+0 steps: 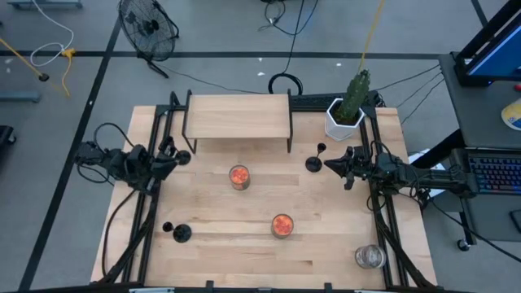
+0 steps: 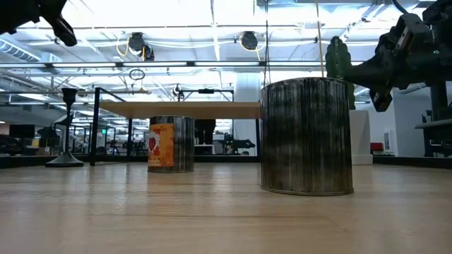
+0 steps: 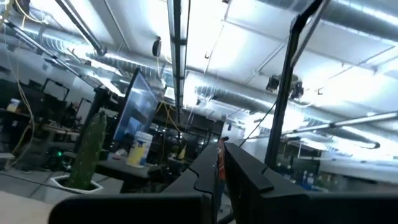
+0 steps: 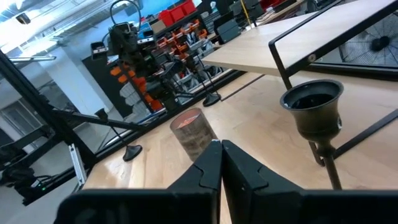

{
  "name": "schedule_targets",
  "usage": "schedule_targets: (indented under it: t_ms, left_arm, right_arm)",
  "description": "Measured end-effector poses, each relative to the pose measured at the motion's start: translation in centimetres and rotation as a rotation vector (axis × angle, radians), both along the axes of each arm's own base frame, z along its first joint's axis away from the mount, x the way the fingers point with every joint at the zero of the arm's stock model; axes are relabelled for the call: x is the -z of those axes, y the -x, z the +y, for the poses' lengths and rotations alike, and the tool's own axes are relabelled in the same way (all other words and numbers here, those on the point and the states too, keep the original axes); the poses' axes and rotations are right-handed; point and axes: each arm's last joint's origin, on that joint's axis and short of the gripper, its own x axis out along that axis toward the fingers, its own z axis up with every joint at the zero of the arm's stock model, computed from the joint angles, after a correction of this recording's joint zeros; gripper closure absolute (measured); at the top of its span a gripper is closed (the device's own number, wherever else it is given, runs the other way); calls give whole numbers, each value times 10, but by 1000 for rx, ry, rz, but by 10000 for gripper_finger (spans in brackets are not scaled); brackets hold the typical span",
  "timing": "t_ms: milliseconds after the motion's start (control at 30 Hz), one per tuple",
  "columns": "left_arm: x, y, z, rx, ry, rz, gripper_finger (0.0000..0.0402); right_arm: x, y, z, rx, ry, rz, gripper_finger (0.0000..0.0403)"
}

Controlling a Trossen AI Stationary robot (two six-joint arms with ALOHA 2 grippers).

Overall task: Pick & Place candle stick holders
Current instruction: Put the top left candle holder on the shelf

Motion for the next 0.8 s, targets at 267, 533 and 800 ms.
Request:
schedule_targets:
  t_ms: [267, 533, 800]
  left_arm:
    - [-5, 1, 5, -85, 145, 64, 373]
    - [-41, -4, 7, -194, 193, 367, 373]
    - [-86, -13, 6, -331, 221, 644, 373]
  right_arm:
    - [0, 0, 0, 0, 1, 0, 402]
    - [0, 0, 0, -1, 3, 1, 399]
    - [0, 0, 0, -1, 3, 0, 399]
